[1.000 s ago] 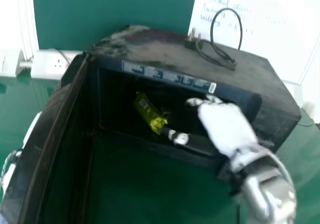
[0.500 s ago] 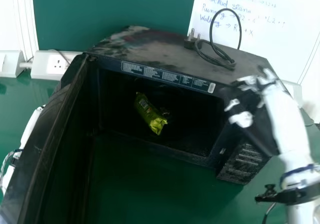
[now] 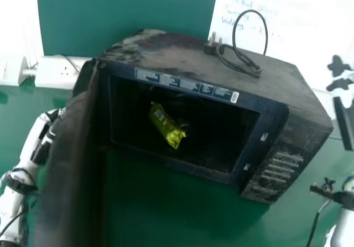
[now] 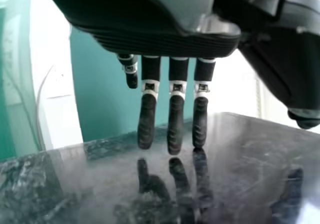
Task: Put biscuit inside oven
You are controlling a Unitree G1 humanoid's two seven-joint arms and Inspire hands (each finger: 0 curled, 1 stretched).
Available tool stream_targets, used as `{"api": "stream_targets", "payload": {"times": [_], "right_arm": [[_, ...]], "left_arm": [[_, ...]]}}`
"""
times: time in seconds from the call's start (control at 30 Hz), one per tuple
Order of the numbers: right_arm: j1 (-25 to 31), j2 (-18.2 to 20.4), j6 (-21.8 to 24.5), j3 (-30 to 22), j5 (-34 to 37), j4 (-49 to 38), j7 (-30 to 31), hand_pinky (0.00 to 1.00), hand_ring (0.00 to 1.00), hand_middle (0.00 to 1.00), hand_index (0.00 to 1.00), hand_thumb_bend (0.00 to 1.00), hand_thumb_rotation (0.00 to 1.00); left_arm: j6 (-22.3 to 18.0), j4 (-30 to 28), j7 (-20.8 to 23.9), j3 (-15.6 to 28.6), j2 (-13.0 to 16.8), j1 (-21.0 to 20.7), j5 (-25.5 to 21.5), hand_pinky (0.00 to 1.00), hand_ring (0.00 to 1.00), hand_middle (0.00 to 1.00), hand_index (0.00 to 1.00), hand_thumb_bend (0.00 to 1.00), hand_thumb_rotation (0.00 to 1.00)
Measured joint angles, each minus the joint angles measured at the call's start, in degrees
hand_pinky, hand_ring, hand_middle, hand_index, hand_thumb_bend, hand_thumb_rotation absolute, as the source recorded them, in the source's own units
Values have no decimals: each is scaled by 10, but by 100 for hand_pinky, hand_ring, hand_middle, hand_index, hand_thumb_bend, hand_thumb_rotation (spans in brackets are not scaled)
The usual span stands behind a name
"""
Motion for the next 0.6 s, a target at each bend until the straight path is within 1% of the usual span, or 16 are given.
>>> {"api": "stream_targets", "payload": {"times": [0.13, 0.23, 0.33, 0.47, 0.6], "right_arm": [[-3, 1, 0, -4, 8, 15, -26, 19, 23, 34, 50, 73, 44], [-3, -2, 0, -8, 8, 20, -38, 19, 23, 34, 51, 73, 46], [-2, -5, -1, -11, 11, 22, -46, 19, 23, 34, 50, 73, 43], [-2, -8, -1, -14, 21, 24, -48, 17, 22, 33, 50, 73, 41], [-2, -11, 0, -15, 24, 24, -48, 18, 22, 33, 50, 74, 40]], "left_arm": [[-4, -15, 2, -13, 9, 2, 19, 26, 33, 41, 49, 51, 6], [-16, -20, 8, -23, 12, 2, 46, 27, 33, 41, 49, 51, 6], [-36, -17, 8, -39, 17, 2, 68, 27, 33, 40, 49, 52, 6], [-69, -4, 14, -45, 32, 2, 93, 27, 32, 40, 49, 52, 6], [-81, 1, 25, -54, 36, 2, 106, 26, 31, 40, 49, 52, 6]]}}
